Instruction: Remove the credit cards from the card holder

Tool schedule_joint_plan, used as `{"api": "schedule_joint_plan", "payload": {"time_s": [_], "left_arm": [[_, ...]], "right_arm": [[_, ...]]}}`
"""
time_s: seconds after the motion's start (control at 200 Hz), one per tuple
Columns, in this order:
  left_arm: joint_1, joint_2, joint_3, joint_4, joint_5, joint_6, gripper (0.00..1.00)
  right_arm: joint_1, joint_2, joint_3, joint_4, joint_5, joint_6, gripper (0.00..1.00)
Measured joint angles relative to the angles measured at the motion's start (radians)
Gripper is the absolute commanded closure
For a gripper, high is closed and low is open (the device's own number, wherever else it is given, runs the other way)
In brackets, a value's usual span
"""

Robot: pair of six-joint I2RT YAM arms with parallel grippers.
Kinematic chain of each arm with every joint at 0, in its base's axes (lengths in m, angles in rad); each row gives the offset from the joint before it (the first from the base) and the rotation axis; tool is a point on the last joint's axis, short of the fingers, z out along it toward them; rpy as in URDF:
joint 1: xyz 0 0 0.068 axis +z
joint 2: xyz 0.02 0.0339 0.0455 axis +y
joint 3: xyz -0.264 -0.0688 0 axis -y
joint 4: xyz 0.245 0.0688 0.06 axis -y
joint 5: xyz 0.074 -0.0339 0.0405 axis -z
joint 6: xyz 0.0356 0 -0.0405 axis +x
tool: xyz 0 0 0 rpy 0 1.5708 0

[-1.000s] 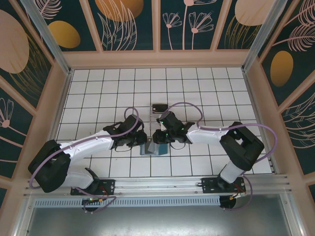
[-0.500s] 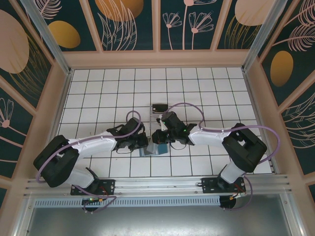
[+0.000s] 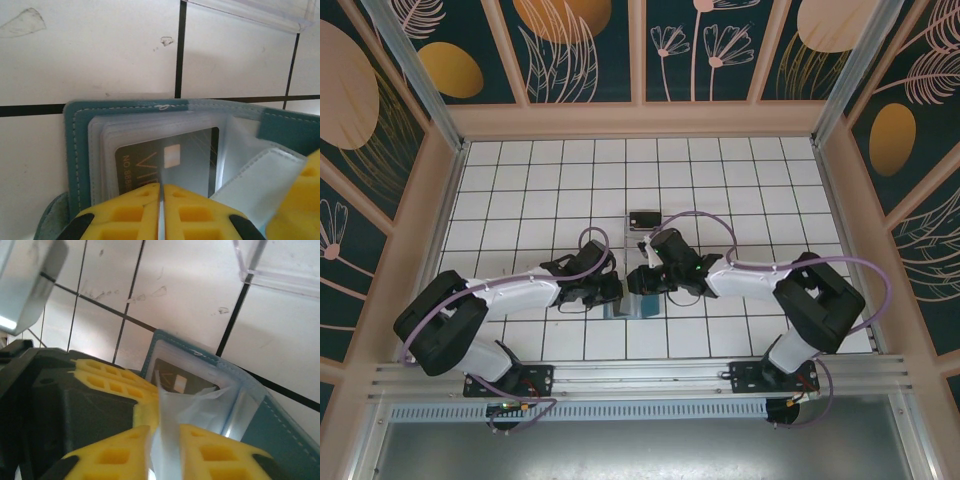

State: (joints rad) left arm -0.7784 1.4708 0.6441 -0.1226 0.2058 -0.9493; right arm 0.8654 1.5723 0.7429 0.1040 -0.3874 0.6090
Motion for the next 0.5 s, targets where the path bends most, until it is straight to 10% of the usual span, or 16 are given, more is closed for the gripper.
{"api": "schedule_joint_plan", "payload": {"time_s": [0.5], "left_arm": [[-0.003, 0.040, 0.080, 0.014, 0.113, 0.056, 0.86]], "right_arm": [[-0.025, -0.130, 0.138, -0.240, 0.194, -0.004, 0.61]]}}
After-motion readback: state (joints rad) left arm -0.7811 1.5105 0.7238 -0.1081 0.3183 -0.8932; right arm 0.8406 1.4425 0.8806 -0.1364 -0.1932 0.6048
